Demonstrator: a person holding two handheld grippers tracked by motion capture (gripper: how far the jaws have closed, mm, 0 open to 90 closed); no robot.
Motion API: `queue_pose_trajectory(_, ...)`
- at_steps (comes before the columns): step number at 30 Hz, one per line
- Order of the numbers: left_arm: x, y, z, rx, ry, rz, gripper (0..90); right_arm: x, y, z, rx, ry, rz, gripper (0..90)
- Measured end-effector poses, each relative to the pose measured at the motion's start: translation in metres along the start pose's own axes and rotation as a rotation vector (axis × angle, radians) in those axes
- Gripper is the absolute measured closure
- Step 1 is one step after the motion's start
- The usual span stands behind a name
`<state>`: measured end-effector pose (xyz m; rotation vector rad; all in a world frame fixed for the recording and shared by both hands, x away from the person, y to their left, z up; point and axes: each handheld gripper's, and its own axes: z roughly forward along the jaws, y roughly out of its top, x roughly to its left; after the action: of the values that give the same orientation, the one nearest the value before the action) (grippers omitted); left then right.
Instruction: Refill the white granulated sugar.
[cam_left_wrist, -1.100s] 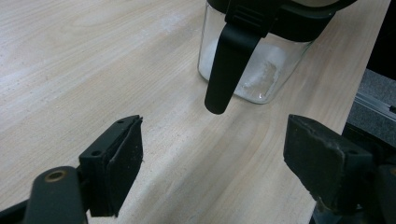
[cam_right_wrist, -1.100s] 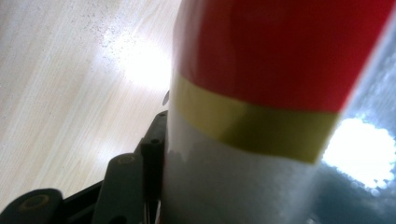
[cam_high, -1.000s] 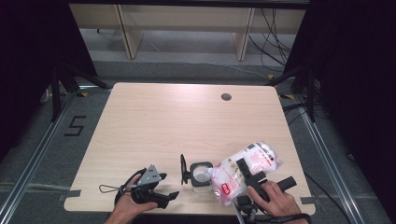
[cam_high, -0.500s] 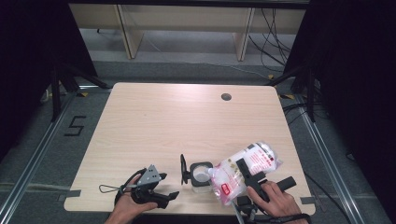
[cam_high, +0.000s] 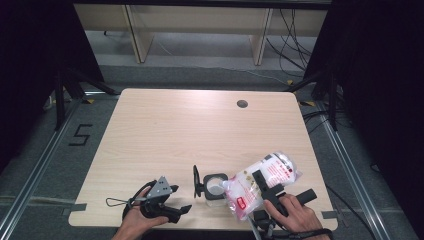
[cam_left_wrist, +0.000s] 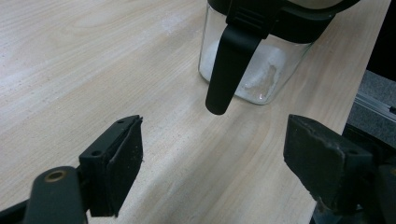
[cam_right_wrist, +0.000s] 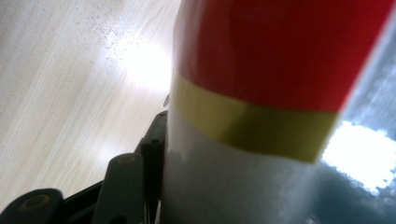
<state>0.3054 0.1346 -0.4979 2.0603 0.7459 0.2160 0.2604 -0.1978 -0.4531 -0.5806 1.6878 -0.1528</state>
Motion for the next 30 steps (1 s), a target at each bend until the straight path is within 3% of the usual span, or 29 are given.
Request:
queue_pose_trajectory(3, 0.0005, 0.0001, -0.0006, 0.004, 0.002, 0.006, 19.5, -0.0012, 0.0010, 0.0015, -0.019, 0.003, -0.019, 50.7)
queue_pose_trajectory(4, 0.0005, 0.0001, -0.0005, 0.004, 0.002, 0.006, 19.5, 0.0005, 0.0010, 0.0006, -0.007, 0.005, 0.001, 50.7)
queue_pose_trajectory(7, 0.0000, 0.0000, -0.0001, 0.001, 0.001, 0.001, 19.5, -0.0036, 0.0002, 0.0013, -0.024, -0.006, -0.048, 50.7)
queue_pose_trajectory(10, 0.0003, 0.0001, -0.0005, 0.006, 0.002, 0.007, 19.5, -0.0004, -0.0004, -0.0008, -0.001, 0.002, 0.007, 50.7)
queue_pose_trajectory(17, 0.0002, 0.0001, -0.0007, 0.010, -0.002, 0.007, 19.6, -0.0035, -0.0014, -0.0009, 0.000, 0.006, -0.040, 50.7)
queue_pose_trajectory(20, 0.0003, 0.0001, -0.0007, 0.007, 0.001, 0.008, 19.5, -0.0012, -0.0003, -0.0007, 0.000, 0.004, -0.011, 50.7)
queue_pose_trajectory(22, 0.0003, 0.0001, -0.0007, 0.007, 0.000, 0.008, 19.5, -0.0025, -0.0008, 0.0001, -0.006, 0.003, -0.037, 50.7)
queue_pose_trajectory(24, 0.0004, 0.0001, -0.0007, 0.007, 0.000, 0.009, 19.5, -0.0010, -0.0001, -0.0002, -0.002, 0.000, -0.024, 50.8)
queue_pose_trajectory(30, 0.0003, 0.0002, -0.0006, 0.004, 0.004, 0.007, 19.5, -0.0043, -0.0002, 0.0002, -0.007, 0.009, -0.047, 50.8)
